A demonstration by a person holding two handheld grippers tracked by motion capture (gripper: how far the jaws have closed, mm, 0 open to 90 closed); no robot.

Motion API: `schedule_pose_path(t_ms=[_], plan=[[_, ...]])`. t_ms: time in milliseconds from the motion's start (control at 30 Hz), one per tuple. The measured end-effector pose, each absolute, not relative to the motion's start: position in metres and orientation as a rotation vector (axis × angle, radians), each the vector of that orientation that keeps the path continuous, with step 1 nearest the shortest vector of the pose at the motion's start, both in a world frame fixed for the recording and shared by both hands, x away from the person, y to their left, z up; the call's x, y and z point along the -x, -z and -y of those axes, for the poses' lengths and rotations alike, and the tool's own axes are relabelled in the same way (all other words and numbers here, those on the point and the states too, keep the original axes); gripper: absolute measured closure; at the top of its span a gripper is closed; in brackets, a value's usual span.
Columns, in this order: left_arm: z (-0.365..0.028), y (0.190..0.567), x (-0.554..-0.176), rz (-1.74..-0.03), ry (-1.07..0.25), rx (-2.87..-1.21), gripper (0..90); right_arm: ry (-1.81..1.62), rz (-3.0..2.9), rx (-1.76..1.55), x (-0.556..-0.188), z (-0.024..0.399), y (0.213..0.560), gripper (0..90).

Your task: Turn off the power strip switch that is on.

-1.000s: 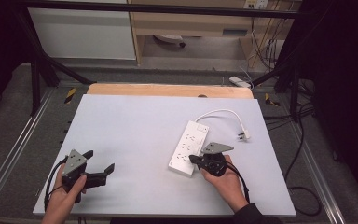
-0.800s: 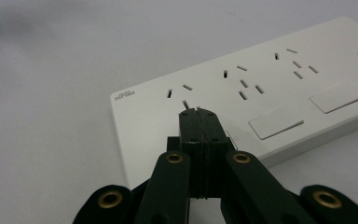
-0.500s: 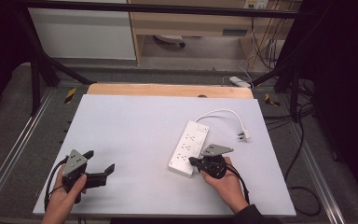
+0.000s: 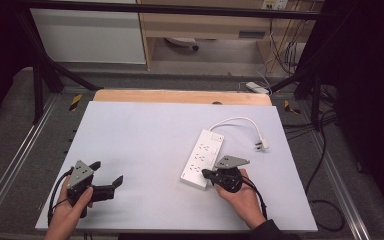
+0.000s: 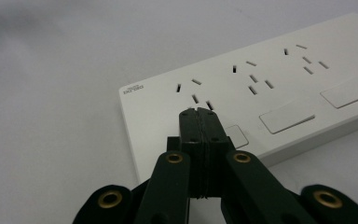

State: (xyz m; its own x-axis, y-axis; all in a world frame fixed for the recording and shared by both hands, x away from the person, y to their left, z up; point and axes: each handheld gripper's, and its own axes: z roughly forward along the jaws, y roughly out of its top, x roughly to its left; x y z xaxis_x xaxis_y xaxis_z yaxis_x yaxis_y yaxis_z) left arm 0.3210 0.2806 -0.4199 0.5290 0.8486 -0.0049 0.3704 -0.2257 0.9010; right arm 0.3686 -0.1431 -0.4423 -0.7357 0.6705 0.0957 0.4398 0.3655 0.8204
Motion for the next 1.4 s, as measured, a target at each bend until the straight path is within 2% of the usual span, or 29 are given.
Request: schedule_pose_path(t_ms=[1400], plan=[[-0.2814,0.4193,-0.3211,-1.012,-0.631,-1.811,5.0,-1.333,-2.344,-0.942,-0.3692,0.1385,0.4416,90.0]])
